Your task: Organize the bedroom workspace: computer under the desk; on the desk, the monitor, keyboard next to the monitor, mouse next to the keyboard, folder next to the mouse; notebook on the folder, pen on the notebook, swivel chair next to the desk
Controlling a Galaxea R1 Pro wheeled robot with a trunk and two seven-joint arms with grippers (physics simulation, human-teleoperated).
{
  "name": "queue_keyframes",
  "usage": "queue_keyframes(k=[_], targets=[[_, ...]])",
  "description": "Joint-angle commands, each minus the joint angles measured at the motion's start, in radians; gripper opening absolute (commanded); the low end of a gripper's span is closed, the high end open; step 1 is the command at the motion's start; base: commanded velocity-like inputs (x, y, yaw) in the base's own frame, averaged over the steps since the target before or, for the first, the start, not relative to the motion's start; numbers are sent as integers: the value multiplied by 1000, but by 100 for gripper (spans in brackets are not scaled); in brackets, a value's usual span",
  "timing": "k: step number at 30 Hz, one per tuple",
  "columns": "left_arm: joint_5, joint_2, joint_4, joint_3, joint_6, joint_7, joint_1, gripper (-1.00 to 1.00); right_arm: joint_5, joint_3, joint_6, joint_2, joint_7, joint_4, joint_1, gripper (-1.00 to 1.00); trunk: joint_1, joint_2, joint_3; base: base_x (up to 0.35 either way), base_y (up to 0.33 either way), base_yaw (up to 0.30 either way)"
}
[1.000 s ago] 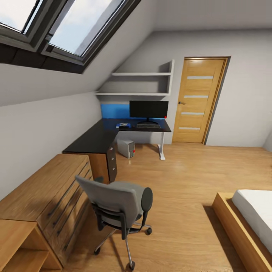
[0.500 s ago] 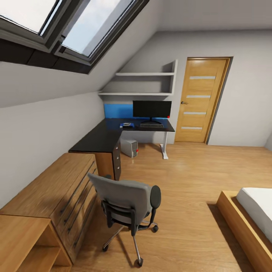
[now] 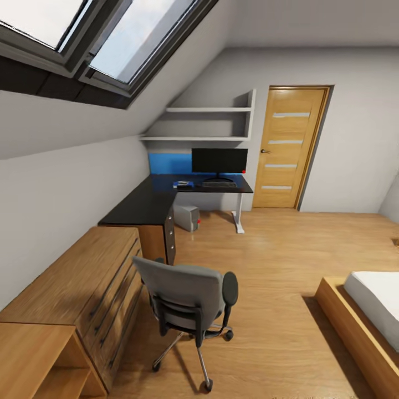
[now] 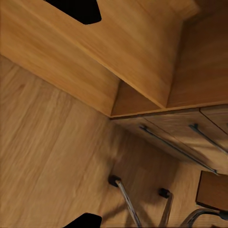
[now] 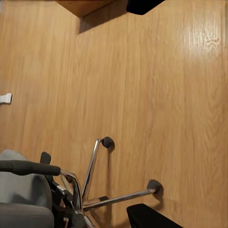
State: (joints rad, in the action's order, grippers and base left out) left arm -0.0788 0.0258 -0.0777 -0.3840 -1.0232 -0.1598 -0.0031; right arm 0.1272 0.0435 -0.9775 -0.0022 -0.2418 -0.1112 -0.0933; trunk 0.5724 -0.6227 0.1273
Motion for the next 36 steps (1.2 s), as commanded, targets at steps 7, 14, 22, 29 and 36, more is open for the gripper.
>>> queue_keyframes(k=[7, 14, 22, 29, 36], targets=[[-9, 0, -1, -2, -1, -9, 0, 100, 8, 4, -1, 1, -10, 1, -1, 100, 0, -1, 0, 0, 185, -58], [-9, 0, -1, -2, -1, -9, -1, 100, 8, 4, -1, 1, -10, 1, -1, 100, 0, -1, 0, 0, 163, -6], [-9, 0, -1, -1, -1, -9, 0, 100, 8, 4, -1, 1, -10, 1, -1, 100, 0, -1, 0, 0, 39, -10], [-9, 0, -1, -1, -1, -8, 0, 100, 8, 4, -1, 1, -10, 1, -1, 100, 0, -1, -5, 0, 109, -136], [-9, 0, -1, -1, -1, -7, 0, 100, 8, 4, -1, 1, -10, 1, -1, 100, 0, -1, -7, -2, 88, -36]])
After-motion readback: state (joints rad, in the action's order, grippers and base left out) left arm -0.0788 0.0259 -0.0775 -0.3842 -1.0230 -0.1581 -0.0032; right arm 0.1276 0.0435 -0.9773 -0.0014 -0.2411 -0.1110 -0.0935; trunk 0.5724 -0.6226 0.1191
